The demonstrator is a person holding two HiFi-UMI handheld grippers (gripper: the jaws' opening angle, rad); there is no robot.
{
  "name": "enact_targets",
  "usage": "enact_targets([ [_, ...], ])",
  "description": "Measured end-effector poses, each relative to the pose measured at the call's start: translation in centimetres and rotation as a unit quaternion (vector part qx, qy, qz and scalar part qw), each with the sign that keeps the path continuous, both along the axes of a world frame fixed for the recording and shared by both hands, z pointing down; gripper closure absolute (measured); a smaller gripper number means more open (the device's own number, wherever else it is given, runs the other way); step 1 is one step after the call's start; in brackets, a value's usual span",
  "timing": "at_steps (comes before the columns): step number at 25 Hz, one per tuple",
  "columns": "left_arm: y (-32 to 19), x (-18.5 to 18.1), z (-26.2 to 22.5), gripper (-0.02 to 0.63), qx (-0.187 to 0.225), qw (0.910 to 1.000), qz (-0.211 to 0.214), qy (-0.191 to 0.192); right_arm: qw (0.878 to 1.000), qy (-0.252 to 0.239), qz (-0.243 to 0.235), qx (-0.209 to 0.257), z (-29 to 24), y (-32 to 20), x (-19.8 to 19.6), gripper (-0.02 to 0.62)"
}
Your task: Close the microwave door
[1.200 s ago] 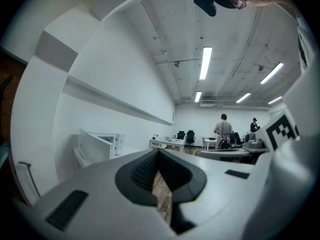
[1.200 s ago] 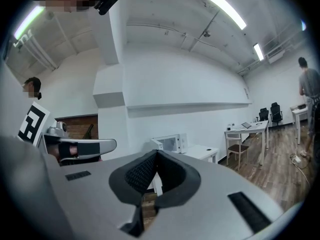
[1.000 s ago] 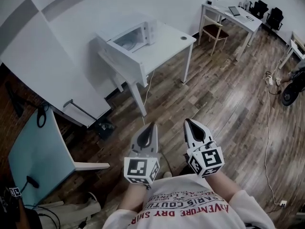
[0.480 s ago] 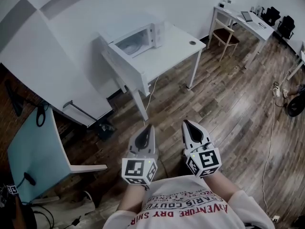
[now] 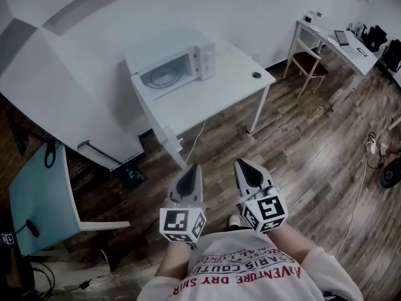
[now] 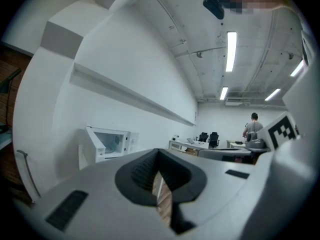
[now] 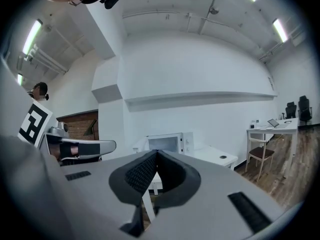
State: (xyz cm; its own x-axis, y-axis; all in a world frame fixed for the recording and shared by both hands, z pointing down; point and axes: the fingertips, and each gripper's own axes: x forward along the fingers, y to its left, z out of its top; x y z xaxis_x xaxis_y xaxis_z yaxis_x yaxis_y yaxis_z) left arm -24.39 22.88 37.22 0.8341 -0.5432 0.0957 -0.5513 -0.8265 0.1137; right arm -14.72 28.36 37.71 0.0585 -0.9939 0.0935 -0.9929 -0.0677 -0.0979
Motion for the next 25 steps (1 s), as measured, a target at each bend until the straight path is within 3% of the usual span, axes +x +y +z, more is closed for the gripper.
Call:
enact_targets([
  [6, -0.5, 5.8, 1.0, 0.611, -0.010, 0.9999, -0.004, -0.008, 1.000, -0.014, -0.018, -0.019, 1.4, -1.3, 5.2, 0.586],
  [13, -3.6, 9.4, 2.1, 0.611, -0.023, 0.9995, -0.010, -0.021, 0.999, -0.035, -0.016, -0.035, 2.9, -4.0, 9.2, 0.586],
  [25, -16.5, 19.9, 2.7, 0.611, -0.028, 0.9995, 0.010, -0.005, 0.999, -0.026, 0.010, -0.033, 2.9, -16.5, 19.7, 0.586],
])
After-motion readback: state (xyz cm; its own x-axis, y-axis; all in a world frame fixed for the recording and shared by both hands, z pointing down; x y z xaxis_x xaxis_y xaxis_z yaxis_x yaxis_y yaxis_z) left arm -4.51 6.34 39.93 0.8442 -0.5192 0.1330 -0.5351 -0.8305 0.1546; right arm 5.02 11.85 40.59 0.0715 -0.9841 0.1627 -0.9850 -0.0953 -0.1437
